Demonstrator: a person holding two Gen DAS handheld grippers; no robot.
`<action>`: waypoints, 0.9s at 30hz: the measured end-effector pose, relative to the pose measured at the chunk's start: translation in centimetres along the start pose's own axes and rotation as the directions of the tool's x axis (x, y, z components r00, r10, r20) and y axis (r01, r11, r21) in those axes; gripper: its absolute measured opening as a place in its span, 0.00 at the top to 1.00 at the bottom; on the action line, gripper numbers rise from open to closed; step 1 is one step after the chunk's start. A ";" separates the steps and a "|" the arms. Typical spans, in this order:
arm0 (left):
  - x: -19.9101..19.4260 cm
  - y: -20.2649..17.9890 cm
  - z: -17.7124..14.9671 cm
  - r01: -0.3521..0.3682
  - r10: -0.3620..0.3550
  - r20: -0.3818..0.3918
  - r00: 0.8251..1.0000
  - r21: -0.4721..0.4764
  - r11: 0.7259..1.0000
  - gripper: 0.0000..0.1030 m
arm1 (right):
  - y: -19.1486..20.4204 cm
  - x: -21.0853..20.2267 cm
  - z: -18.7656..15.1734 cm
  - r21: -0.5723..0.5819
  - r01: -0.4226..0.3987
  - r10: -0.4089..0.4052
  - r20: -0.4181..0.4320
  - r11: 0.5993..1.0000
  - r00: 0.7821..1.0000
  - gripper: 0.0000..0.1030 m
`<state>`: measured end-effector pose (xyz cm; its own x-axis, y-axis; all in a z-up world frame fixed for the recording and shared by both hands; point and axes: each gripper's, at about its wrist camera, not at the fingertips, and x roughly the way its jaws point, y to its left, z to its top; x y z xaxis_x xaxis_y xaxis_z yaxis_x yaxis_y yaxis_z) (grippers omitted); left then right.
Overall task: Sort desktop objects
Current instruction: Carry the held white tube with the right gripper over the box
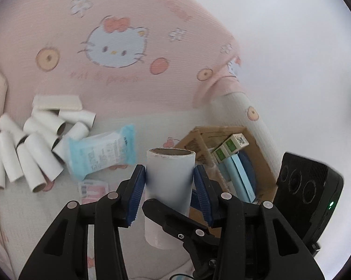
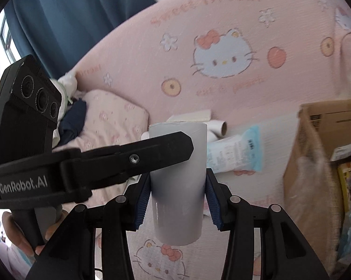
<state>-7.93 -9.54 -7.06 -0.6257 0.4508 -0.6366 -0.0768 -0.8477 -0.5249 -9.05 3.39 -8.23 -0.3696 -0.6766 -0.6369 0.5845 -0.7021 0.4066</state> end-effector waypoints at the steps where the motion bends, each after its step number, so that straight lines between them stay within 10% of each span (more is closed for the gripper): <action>1: 0.2 -0.5 -0.1 -0.003 0.004 -0.001 1.000 0.017 1.000 0.55 | -0.3 -0.3 0.1 0.004 0.000 0.000 0.001 1.000 1.000 0.59; 27: 7.3 -12.8 4.6 0.118 -0.109 -0.046 0.993 0.327 0.938 0.54 | -8.7 -7.8 6.7 -0.018 0.163 -0.163 0.011 0.986 0.987 0.59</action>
<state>-15.10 3.36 -2.39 -0.5771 0.5533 -0.6007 -0.4000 -0.8328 -0.3827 -16.09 13.26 -2.43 -0.4676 -0.5556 -0.6875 0.5292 -0.7989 0.2857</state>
